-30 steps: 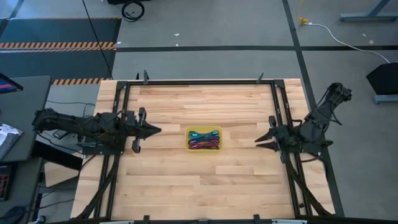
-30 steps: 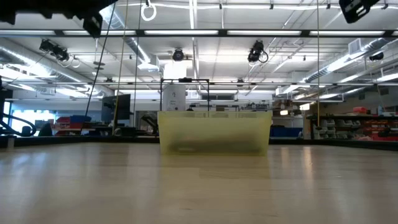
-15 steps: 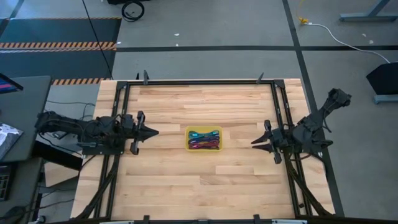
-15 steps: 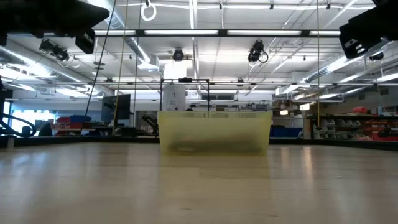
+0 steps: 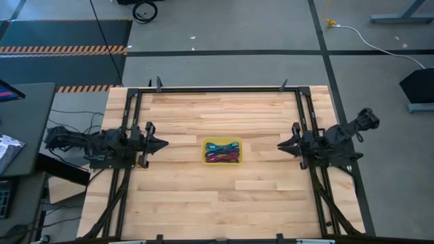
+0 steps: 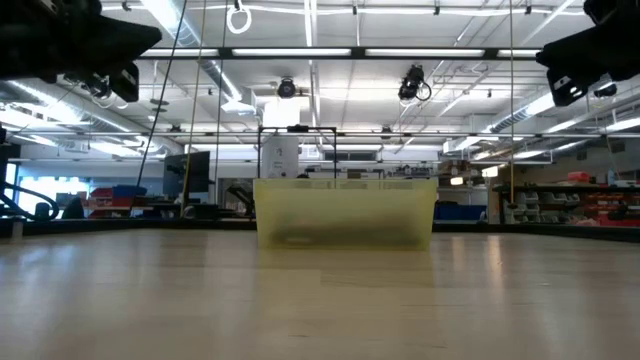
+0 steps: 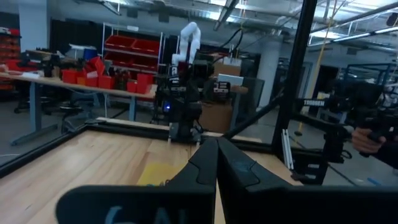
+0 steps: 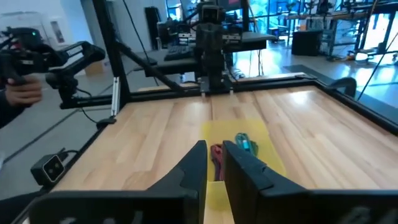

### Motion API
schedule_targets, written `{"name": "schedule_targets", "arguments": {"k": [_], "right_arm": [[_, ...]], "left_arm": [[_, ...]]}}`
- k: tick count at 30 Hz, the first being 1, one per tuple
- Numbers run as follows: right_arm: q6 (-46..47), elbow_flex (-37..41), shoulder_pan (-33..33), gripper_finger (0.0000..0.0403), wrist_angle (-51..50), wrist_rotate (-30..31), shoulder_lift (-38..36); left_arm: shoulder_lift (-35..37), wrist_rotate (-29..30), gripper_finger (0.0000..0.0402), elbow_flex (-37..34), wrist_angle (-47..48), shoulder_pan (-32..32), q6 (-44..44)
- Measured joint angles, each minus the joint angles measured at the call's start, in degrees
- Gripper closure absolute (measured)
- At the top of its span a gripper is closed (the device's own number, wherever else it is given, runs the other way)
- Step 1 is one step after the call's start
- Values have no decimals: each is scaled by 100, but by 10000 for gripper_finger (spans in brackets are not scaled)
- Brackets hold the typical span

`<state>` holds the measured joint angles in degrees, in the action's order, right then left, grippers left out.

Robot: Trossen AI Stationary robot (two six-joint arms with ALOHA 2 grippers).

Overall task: Pick and place USB-C Cables
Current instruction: Return to Home Position

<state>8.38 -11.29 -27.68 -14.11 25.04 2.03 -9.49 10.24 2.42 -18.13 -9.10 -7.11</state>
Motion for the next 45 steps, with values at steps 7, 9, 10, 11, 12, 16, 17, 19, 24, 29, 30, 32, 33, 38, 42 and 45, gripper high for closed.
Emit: {"name": "schedule_targets", "arguments": {"k": [7,9,10,11,12,16,17,19,24,29,30,32,33,38,42,45], "right_arm": [[41,619,369,364,426,-332,-132],[-5,733,512,365,567,-401,-129],[-54,736,586,365,593,-474,-117],[-103,736,665,365,635,-553,-115],[-173,736,751,365,675,-626,-116],[-288,736,1153,371,705,-1079,-134],[-292,736,1264,374,685,-1229,-134],[-299,736,1513,384,677,-1539,-134],[-344,736,2142,397,677,-2205,-134],[-363,787,2587,399,668,-2760,-134],[-343,797,2623,400,679,-2769,-120],[-274,798,2636,400,686,-2760,-67],[-267,797,2620,400,674,-2749,-38],[-536,895,2424,401,1003,-2169,240],[-846,1092,2308,402,1587,-1847,579],[-995,1092,2287,402,1603,-1719,830]], "left_arm": [[-22,34,395,-23,280,0,15],[-21,50,395,-23,267,0,25],[-21,83,395,-23,269,0,28],[-22,128,395,-23,275,6,30],[-21,164,395,-23,297,19,30],[-23,171,395,-23,384,191,21],[-23,165,395,-23,384,243,2],[-22,133,395,-23,381,346,-6],[-23,-257,395,-23,473,620,-104],[-21,-521,395,-170,588,808,-419],[-21,-570,396,-193,665,804,-428],[-53,-621,397,-191,793,753,-440],[-64,-623,397,-192,809,722,-427],[-60,-255,397,-191,783,623,-321],[-60,-87,397,-193,773,625,-268],[-60,-87,393,-193,775,625,-271]]}}
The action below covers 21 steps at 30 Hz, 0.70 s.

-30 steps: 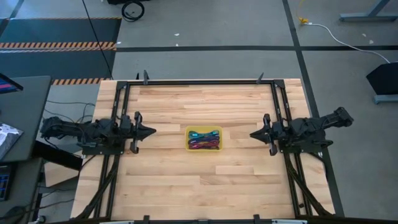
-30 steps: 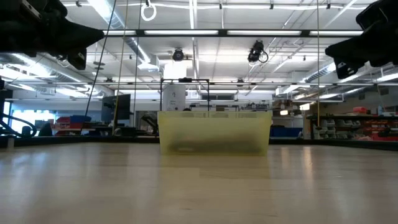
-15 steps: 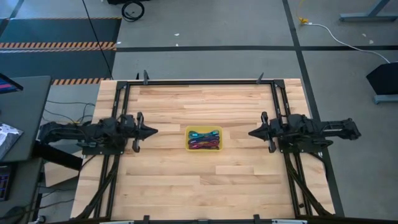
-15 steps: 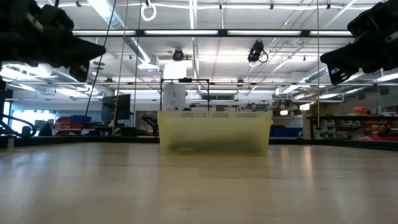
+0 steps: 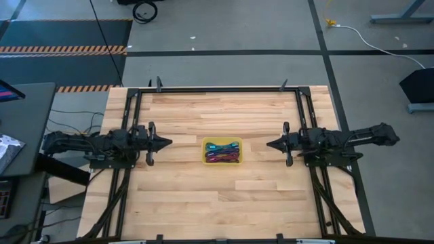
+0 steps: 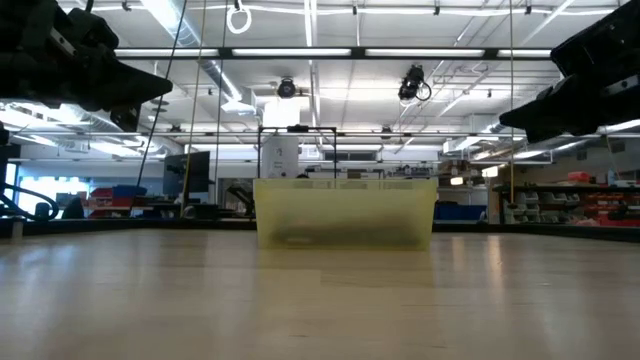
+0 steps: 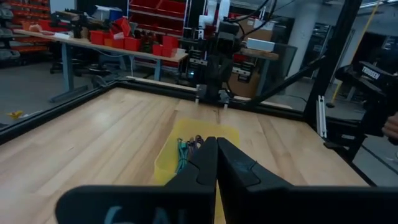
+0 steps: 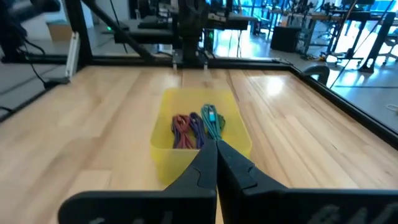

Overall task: Pick and place USB-C Cables
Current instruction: Return to Home Position

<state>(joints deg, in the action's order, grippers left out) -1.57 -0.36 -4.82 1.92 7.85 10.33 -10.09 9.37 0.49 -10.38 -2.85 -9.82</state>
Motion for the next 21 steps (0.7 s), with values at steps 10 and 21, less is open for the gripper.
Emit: {"name": "schedule_targets", "arguments": {"k": [10,21], "right_arm": [[17,0,17,388,25,79,207],[736,0,17,383,73,108,205]], "left_arm": [[0,0,380,-2,-5,0,0],[0,0,382,-4,-6,0,0]]}}
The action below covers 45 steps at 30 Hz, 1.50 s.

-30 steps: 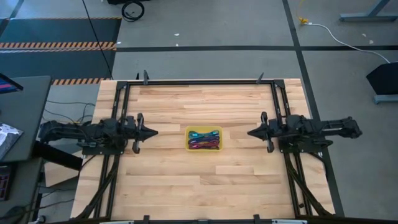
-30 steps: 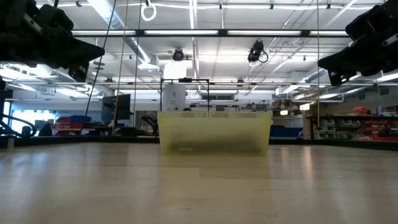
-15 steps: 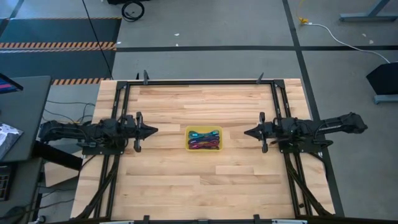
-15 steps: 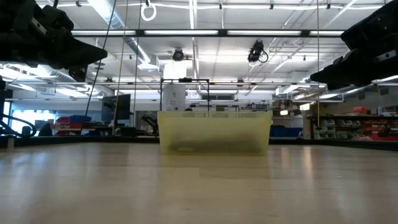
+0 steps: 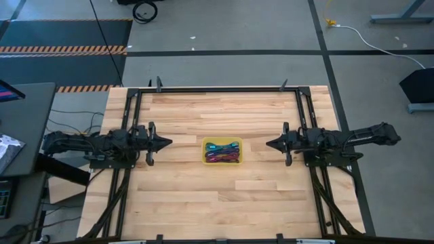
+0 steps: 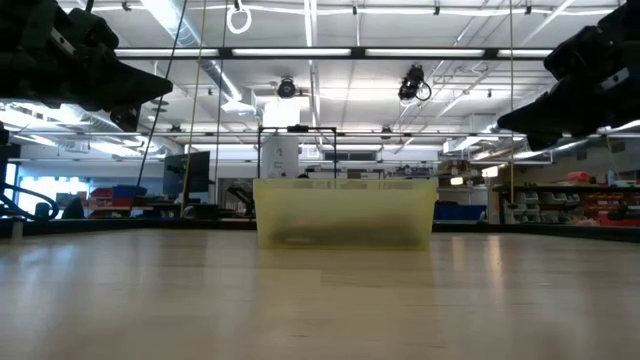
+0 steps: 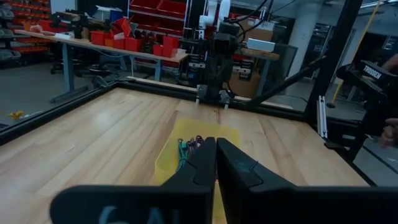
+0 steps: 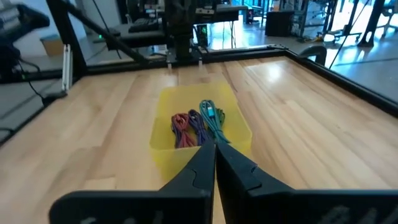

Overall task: Pick and place USB-C Cables
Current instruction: Return to Home Position

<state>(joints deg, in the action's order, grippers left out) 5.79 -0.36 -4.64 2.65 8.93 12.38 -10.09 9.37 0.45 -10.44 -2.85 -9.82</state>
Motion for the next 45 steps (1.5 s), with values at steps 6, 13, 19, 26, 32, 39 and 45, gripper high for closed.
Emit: {"name": "schedule_targets", "arguments": {"k": [6,13,19,26,32,39,45], "right_arm": [[346,0,0,383,81,0,0],[-80,0,0,383,283,2,-1],[0,0,0,383,436,2,0],[1,0,0,382,505,2,0],[3,0,0,382,503,2,0],[3,0,0,382,503,2,0],[3,0,0,382,501,2,0]], "left_arm": [[0,0,378,0,1,0,2],[0,0,377,0,-1,0,0],[0,0,377,-2,-1,-1,2],[0,0,377,-2,0,-2,2],[0,0,377,-2,-1,-2,4],[0,0,377,-2,1,-2,2],[0,1,377,-4,0,-2,2]]}}
